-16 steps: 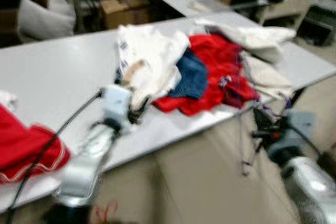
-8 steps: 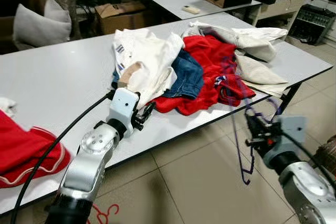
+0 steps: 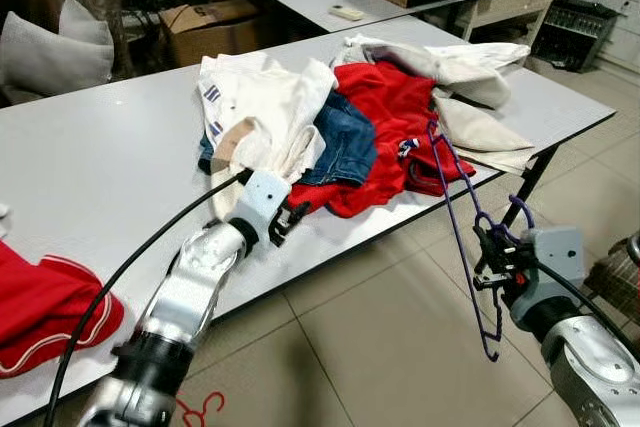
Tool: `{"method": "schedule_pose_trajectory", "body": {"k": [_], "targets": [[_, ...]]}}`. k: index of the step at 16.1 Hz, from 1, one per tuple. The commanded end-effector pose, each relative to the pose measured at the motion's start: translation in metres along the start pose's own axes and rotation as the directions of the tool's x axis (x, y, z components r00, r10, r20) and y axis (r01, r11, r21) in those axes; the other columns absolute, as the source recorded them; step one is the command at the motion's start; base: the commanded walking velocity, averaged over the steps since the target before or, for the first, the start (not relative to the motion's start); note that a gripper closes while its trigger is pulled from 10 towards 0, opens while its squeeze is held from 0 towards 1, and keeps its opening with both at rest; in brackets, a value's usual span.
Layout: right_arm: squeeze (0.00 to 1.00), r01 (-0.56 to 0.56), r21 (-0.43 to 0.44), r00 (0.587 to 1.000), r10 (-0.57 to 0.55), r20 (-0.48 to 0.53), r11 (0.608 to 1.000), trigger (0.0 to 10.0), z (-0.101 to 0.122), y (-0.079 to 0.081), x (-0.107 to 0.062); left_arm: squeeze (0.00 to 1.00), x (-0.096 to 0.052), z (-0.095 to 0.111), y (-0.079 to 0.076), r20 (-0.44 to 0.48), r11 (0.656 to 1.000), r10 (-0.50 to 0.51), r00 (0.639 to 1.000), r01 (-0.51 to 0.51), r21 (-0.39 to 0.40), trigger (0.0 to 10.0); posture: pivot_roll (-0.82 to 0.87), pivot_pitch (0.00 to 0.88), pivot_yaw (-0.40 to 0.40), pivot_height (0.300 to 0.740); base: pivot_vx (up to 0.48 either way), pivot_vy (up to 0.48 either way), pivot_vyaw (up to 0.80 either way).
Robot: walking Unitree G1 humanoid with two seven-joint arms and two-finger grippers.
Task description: Hang hanger
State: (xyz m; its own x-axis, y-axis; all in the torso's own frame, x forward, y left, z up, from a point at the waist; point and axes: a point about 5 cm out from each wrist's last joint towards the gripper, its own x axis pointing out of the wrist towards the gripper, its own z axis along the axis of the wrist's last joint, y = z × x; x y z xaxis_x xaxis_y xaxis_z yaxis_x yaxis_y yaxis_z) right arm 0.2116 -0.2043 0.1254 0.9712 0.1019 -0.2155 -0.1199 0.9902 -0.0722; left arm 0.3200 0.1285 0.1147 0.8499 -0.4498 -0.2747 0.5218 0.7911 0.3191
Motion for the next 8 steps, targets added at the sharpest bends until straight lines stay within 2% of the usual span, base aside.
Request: {"method": "schedule_pose_trajectory", "body": {"k": [1,2,3,6,7,8], "targets": [[0.00,0.022,-0.026,0.999,-0.021,0.036,0.999,10.0,0.007,-0.003,-0.003,0.00,0.002,-0.002,0.004,-0.027,0.998,0.023,0.999,-0.021,0.053,10.0,-0.25,0.000,0.047,0.740,0.000,0.000,0.00],[0.00,0.027,-0.032,0.999,-0.025,0.036,0.999,10.0,0.007,-0.004,-0.003,0.00,0.004,-0.004,0.007,-0.046,0.995,0.033,0.998,-0.028,0.094,10.0,-0.25,0.000,0.051,0.740,0.000,0.000,0.00],[0.00,0.026,-0.041,0.999,-0.024,0.037,0.999,10.0,0.006,-0.004,-0.004,0.00,0.007,-0.007,0.017,-0.073,0.980,0.108,0.991,-0.094,0.174,10.0,-0.25,0.000,0.054,0.740,0.000,0.000,0.00],[0.00,0.033,-0.041,0.999,-0.031,0.041,0.999,10.0,0.006,-0.004,-0.004,0.00,0.008,-0.010,0.019,-0.088,0.984,0.089,0.992,-0.073,0.163,10.0,-0.26,0.000,0.064,0.740,0.000,0.000,0.00],[0.00,0.038,-0.041,0.998,-0.036,0.042,0.998,10.0,0.006,-0.004,-0.004,0.00,0.009,-0.010,0.018,-0.084,0.985,0.089,0.992,-0.076,0.153,4.2,-0.26,0.000,0.064,0.740,0.000,0.000,0.00],[0.00,0.038,-0.041,0.998,-0.036,0.042,0.998,10.0,0.006,-0.004,-0.004,0.00,0.009,-0.010,0.018,-0.084,0.985,0.089,0.992,-0.076,0.153,4.2,-0.26,0.000,0.064,0.740,0.000,0.000,0.00]]}}
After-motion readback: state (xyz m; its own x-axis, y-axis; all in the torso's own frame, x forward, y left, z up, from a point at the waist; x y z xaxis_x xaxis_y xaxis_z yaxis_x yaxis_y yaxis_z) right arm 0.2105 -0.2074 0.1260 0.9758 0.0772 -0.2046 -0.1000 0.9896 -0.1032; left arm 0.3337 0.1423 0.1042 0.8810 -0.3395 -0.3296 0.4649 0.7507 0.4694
